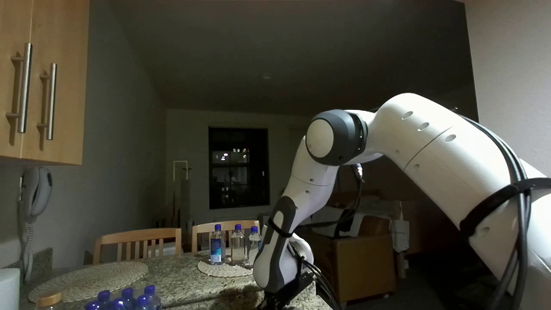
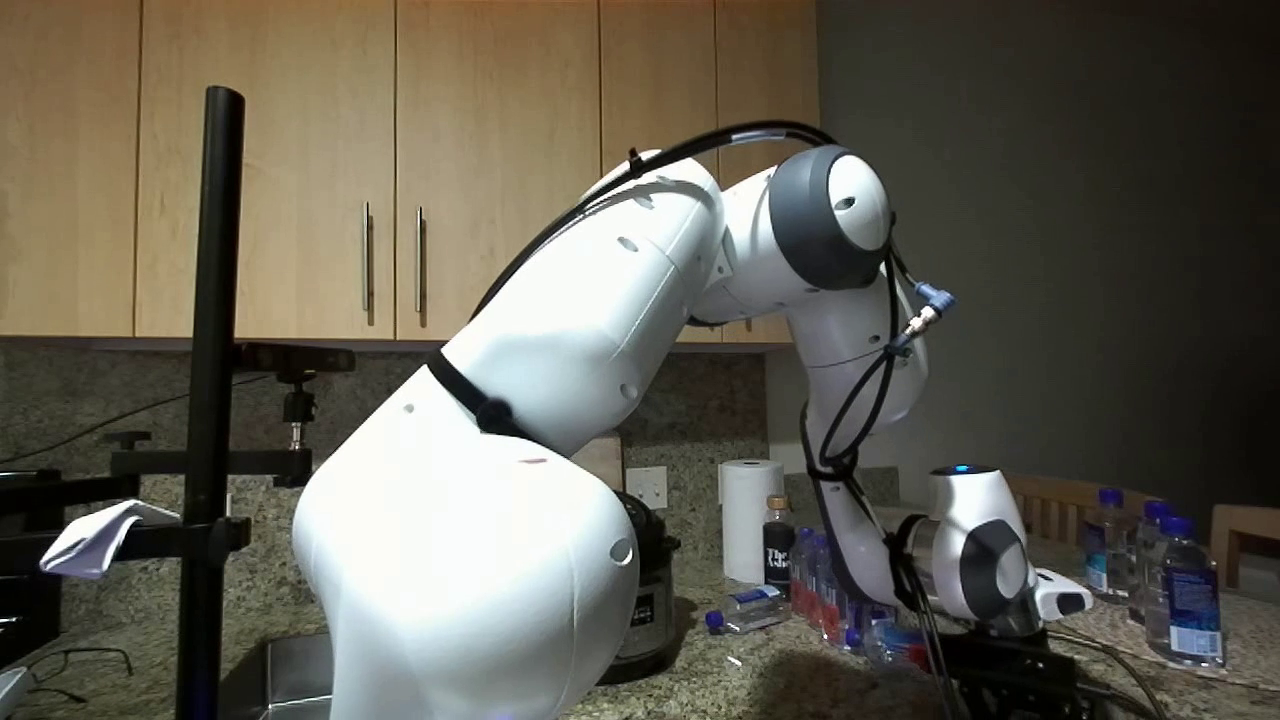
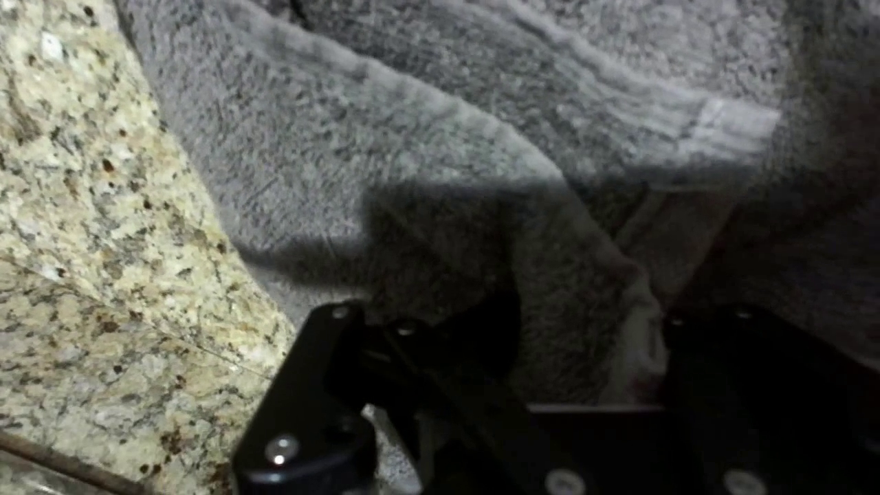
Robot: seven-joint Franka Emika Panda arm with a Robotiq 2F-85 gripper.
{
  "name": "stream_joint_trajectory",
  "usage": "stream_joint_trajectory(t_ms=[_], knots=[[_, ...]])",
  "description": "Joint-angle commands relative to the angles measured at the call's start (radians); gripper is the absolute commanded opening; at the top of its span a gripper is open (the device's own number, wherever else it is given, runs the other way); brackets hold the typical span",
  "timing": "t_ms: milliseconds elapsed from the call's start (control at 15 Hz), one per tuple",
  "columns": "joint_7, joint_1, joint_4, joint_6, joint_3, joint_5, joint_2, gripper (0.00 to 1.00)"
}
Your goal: Pick up the grey towel and slightly move it to the left.
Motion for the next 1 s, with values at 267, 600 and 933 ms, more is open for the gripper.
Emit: stream_joint_trajectory(t_ms=[267, 600, 933], knots=[[0.086, 0.059, -0.213, 0.091, -0.007, -0.024, -0.233, 0.09], [0.070, 0.029, -0.293, 0.099, 0.050, 0.006, -0.391, 0.10], [0.065, 0.014, -0.306, 0.062, 0.092, 0.020, -0.509, 0.09]])
